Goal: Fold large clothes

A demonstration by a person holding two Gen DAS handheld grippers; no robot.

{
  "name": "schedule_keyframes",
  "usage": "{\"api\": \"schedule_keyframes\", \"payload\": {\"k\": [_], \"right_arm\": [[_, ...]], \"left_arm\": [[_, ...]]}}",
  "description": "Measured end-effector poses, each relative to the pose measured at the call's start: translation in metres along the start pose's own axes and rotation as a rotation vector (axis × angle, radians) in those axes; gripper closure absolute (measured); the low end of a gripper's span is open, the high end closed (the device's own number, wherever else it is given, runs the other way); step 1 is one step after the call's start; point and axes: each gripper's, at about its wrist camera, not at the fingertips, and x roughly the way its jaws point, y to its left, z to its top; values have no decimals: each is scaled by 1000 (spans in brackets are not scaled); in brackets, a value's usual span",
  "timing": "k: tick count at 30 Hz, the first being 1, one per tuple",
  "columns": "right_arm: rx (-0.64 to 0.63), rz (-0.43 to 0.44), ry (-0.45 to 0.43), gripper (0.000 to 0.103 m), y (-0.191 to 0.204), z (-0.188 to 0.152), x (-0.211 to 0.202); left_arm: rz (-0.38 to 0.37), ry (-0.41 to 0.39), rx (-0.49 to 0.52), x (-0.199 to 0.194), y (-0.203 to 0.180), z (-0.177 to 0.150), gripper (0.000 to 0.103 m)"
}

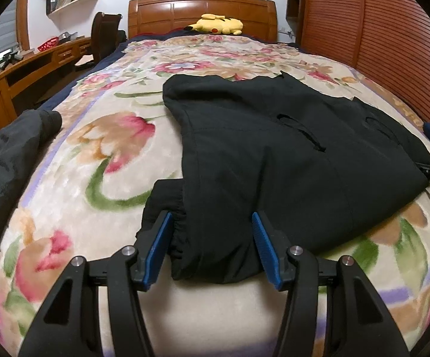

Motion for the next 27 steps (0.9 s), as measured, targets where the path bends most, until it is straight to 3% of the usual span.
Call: {"api": "schedule_keyframes", "payload": {"k": [8, 12, 18, 27], "right_arm": [[12, 14, 3, 49, -3, 2, 1], [2, 36, 2, 60, -2, 3, -1], [-29, 39, -45, 73, 3, 3, -19], [-75, 26, -32, 74, 16, -16, -59]], "left_arm": [[-19, -17, 41, -4, -9, 2, 84], [-28, -48, 37, -14, -9, 2, 98], [-16, -93, 49, -33, -15, -1, 102], [-56, -152, 51, -97, -23, -34, 102]]}}
